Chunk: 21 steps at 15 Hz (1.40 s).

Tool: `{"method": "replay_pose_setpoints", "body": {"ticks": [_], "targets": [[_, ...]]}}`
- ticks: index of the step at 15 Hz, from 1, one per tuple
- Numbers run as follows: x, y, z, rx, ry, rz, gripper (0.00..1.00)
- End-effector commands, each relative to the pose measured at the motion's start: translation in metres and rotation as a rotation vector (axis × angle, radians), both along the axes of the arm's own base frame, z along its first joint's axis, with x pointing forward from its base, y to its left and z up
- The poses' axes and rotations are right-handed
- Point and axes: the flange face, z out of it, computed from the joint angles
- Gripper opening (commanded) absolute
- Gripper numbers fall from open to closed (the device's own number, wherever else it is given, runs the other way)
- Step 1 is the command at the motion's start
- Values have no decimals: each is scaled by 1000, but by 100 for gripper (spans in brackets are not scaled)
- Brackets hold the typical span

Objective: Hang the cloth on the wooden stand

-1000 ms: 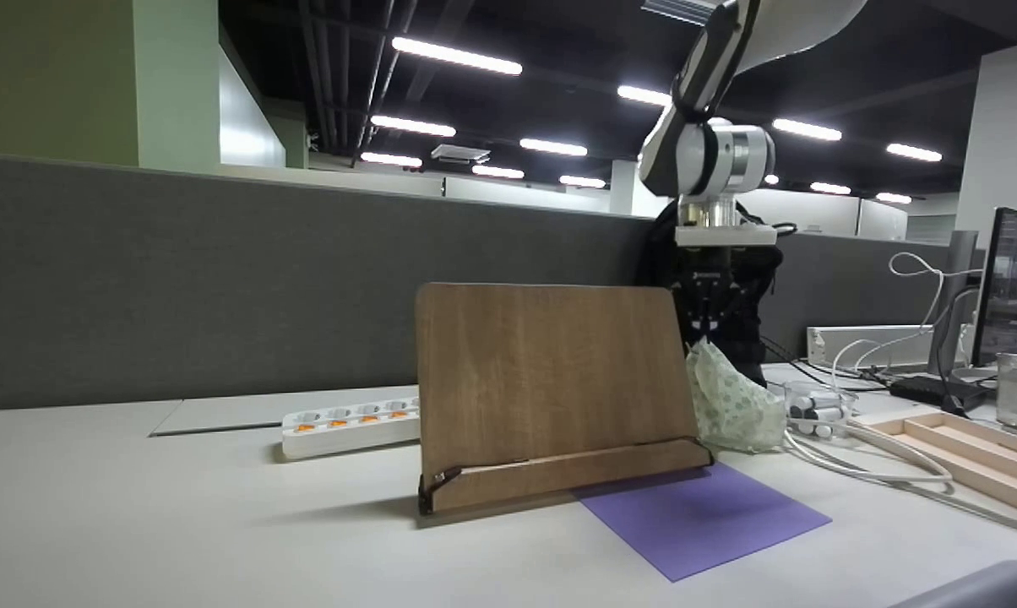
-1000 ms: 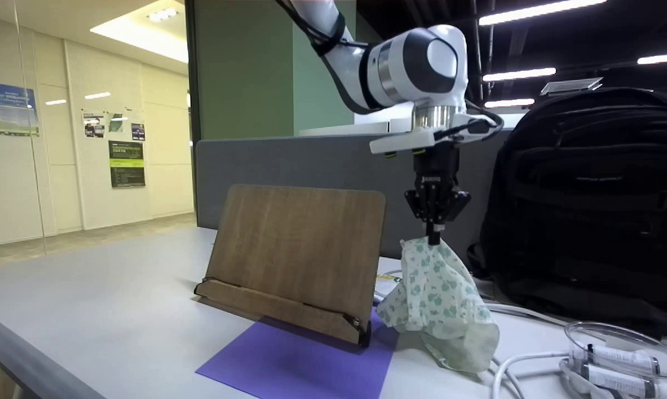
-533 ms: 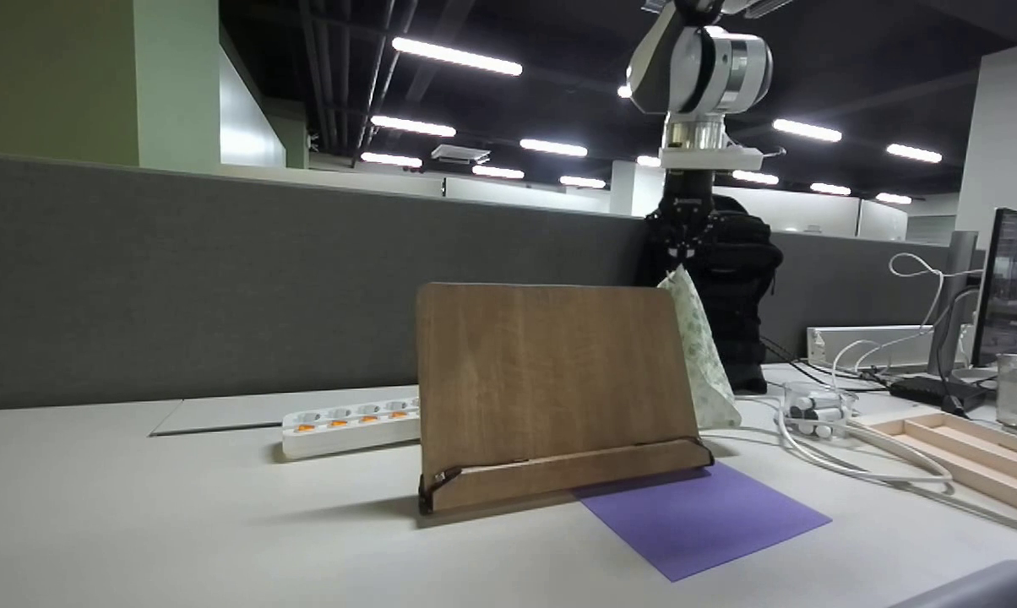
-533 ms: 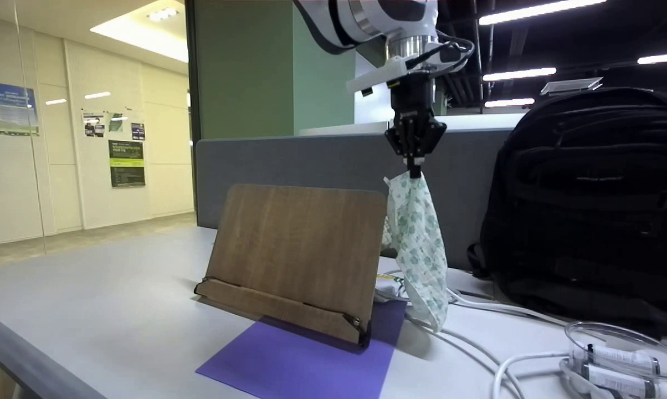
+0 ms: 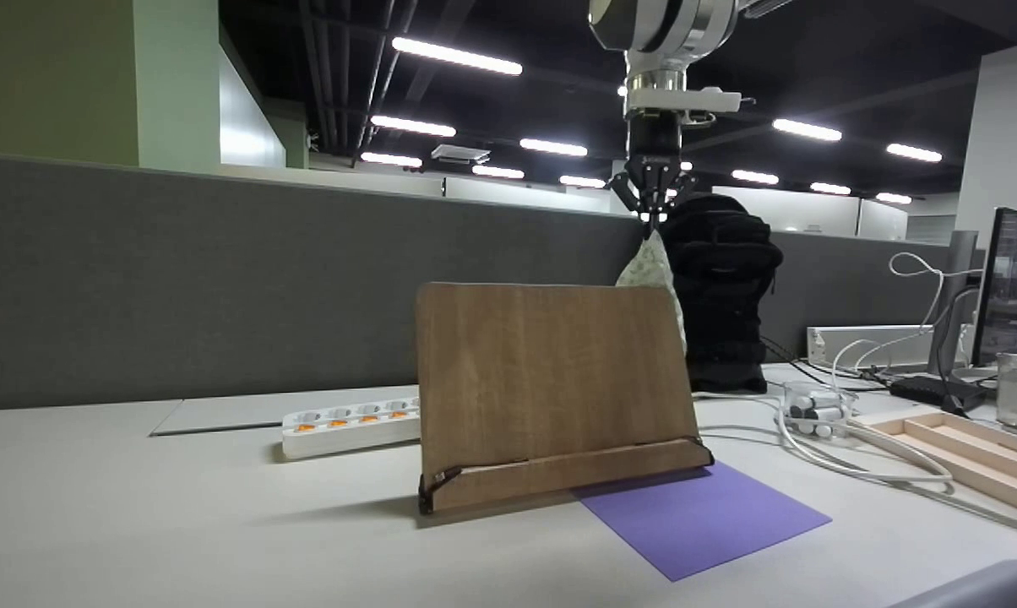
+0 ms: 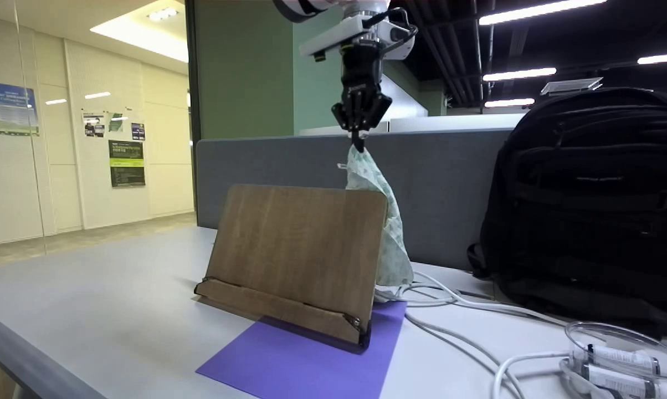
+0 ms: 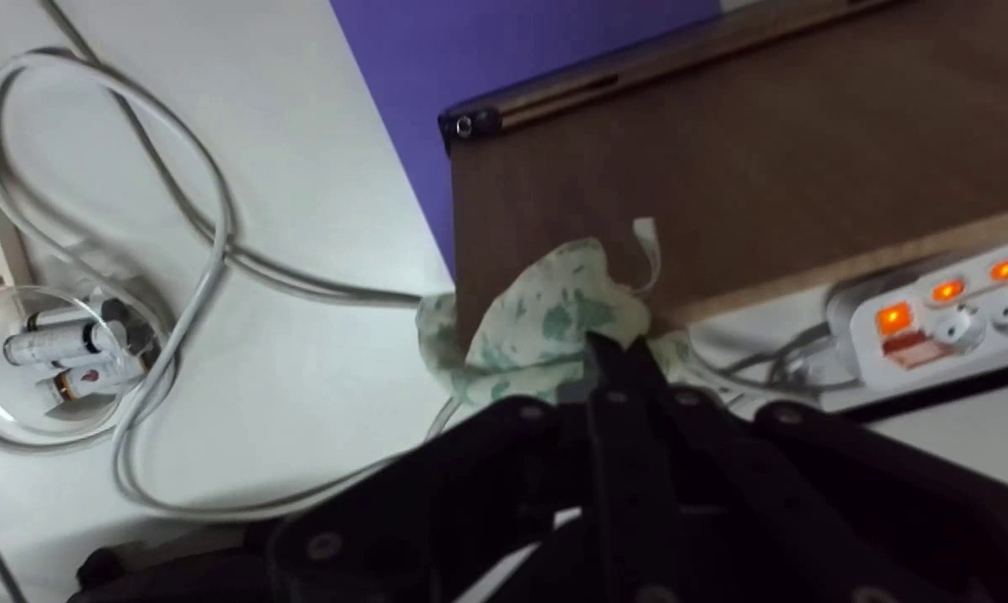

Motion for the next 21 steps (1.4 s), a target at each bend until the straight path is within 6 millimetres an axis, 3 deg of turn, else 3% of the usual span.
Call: {"method": "replay_pose_setpoints", "body": {"ticks": [1,4,7,10,16,17,18,21], "targets": [[-12,37,14,21,145,148,0],[-18,72,22,49,257,268,0],[-22,89,22,47,332,305,0],[-24,88,5,57,394,329,0],[-21,77,-53,52,489,369,0],[-19,75,-59,48,495,367,26],[-19,74,-65,45,505,367,27],[-18,71,-73,34,514,364,46]]}}
